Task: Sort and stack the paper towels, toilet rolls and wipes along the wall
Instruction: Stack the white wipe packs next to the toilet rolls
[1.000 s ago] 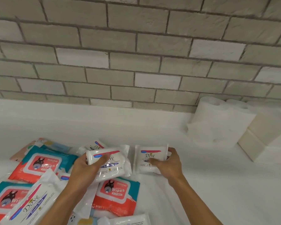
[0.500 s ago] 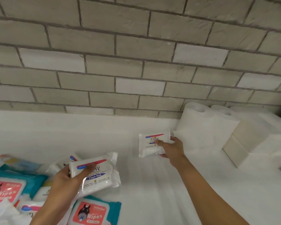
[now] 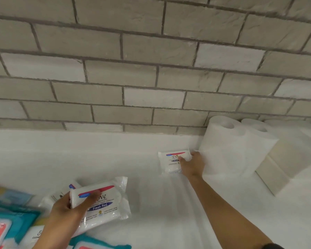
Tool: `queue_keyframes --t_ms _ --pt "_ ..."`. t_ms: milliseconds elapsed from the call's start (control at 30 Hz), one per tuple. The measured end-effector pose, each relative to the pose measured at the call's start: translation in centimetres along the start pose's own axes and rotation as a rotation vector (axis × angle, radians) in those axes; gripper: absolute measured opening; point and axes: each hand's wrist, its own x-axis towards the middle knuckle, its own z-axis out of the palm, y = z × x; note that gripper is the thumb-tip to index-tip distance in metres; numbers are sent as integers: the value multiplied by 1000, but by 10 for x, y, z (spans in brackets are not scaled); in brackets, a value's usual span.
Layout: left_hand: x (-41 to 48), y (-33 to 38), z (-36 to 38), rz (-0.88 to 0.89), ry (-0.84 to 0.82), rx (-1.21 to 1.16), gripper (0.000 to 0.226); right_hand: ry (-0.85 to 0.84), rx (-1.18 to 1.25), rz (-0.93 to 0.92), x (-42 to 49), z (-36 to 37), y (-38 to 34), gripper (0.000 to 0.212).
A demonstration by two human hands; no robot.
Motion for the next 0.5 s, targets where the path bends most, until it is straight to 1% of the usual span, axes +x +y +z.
queue_keyframes --t_ms 67,167,233,333,400,433,500 --pt "6 -2 7 -4 -27 7 24 27 -89 -26 -4 -1 2 44" --pt "14 1 20 -6 -99 2 33 46 -233 -80 -7 1 7 35" --pt "20 4 32 3 -140 -21 27 20 -362 -113 -8 1 7 29" --pt "29 14 50 -25 -206 -115 17 22 -574 -183 -12 -1 6 33" --pt "35 23 63 -69 -272 -191 19 67 -672 -292 -17 0 6 37" --pt "39 27 69 -83 -306 -214 20 76 -668 -373 -21 1 8 37" --pt "52 31 82 -86 -352 -216 22 21 -604 -530 -26 6 14 35"
